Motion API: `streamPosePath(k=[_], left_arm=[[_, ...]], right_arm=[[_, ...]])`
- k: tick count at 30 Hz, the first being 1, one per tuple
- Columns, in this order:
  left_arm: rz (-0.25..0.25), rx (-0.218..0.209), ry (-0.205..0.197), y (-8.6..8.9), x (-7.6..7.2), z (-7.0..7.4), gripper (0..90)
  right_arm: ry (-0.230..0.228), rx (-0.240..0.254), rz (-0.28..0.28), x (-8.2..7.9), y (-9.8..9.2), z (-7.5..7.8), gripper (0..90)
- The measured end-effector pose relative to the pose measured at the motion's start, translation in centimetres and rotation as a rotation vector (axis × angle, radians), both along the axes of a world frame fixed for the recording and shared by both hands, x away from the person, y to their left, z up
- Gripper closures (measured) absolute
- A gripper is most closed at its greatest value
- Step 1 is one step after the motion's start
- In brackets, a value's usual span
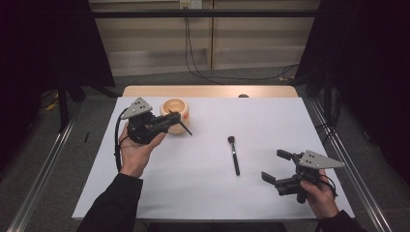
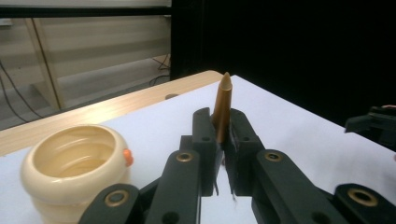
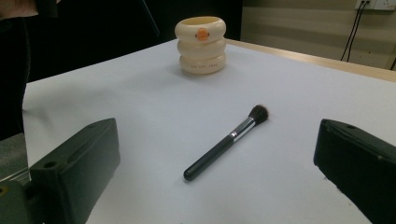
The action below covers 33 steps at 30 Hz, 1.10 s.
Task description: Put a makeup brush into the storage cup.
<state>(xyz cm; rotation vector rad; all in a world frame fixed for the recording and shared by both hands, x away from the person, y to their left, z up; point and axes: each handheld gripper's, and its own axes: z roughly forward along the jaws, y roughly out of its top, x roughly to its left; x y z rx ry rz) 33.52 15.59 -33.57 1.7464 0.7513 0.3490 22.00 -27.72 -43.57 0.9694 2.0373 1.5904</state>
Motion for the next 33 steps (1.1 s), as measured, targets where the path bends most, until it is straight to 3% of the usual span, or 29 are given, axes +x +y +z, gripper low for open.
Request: streamPosePath(k=[7, 11, 12, 21, 24, 26, 28, 31, 33], left_arm=[[0.041, -0.002, 0.004, 0.7, 1.3, 0.2, 83.9], [0.047, -0.013, 0.004, 0.9, 2.0, 0.4, 83.9], [0.055, 0.007, 0.002, 0.9, 2.1, 0.5, 83.9], [0.071, -0.013, 0.002, 1.1, 3.2, 0.9, 83.9], [0.085, 0.007, -0.009, 1.1, 3.5, 1.0, 83.9], [0.087, 0.000, -0.002, 1.1, 3.7, 1.0, 83.9], [0.097, 0.026, 0.003, 1.0, 3.9, 1.1, 83.9], [0.099, 0.019, 0.006, 1.2, 4.4, 1.0, 83.9], [0.122, 0.037, 0.010, 1.0, 4.6, 0.7, 83.9]], right_arm=[[0.002, 0.000, -0.001, 0.0, 0.0, -0.1, 0.2], [-0.003, 0.000, -0.007, 0.0, -0.1, -0.1, 0.2], [-0.004, -0.001, -0.005, 0.0, -0.1, -0.1, 0.3], [-0.002, 0.014, 0.005, -0.1, -0.2, -0.1, 0.4], [-0.001, 0.021, 0.004, -0.1, -0.1, -0.1, 0.4], [-0.005, 0.020, 0.005, -0.2, -0.1, -0.1, 0.4], [-0.004, 0.024, 0.006, -0.2, -0.1, -0.1, 0.3], [-0.007, 0.026, 0.000, -0.2, -0.2, -0.1, 0.1], [-0.008, 0.024, -0.006, -0.3, -0.2, -0.1, 0.1]])
